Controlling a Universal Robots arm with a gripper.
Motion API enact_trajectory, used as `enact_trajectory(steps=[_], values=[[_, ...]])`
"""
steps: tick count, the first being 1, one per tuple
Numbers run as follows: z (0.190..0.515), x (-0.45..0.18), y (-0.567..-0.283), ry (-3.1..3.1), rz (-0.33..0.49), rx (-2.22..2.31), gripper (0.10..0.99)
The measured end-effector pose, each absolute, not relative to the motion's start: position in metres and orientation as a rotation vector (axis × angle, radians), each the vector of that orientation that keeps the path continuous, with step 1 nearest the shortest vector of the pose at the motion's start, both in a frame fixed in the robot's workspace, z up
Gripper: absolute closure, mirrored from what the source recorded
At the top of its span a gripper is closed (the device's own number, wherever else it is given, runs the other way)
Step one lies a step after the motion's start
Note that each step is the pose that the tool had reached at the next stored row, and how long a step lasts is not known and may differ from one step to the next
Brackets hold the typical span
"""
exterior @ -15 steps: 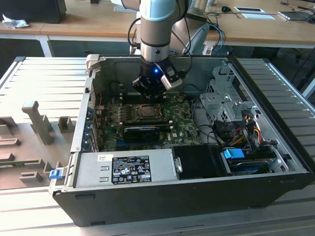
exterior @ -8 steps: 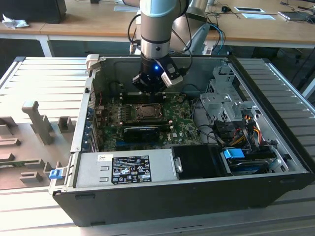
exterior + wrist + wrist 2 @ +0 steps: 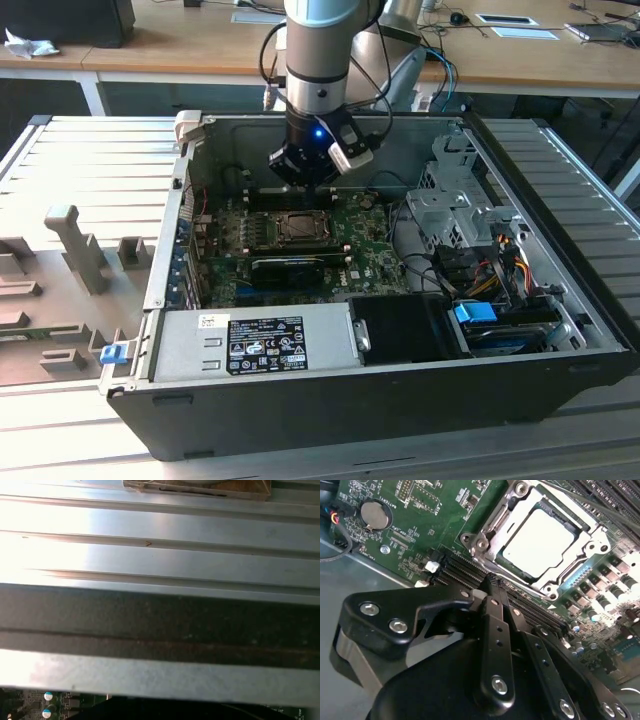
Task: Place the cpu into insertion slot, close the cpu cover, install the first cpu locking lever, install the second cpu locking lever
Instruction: 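Install the first cpu locking lever, then install the second cpu locking lever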
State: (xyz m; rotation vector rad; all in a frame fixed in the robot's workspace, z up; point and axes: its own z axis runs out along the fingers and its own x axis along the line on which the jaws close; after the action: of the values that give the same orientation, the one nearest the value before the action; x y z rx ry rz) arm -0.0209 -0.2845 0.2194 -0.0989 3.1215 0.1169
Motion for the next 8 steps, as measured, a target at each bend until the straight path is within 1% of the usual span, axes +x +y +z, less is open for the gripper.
enact_trajectory(steps=[8], values=[[0.2194, -0.0209, -0.2868, 3.122, 0.117, -0.099, 0.98]])
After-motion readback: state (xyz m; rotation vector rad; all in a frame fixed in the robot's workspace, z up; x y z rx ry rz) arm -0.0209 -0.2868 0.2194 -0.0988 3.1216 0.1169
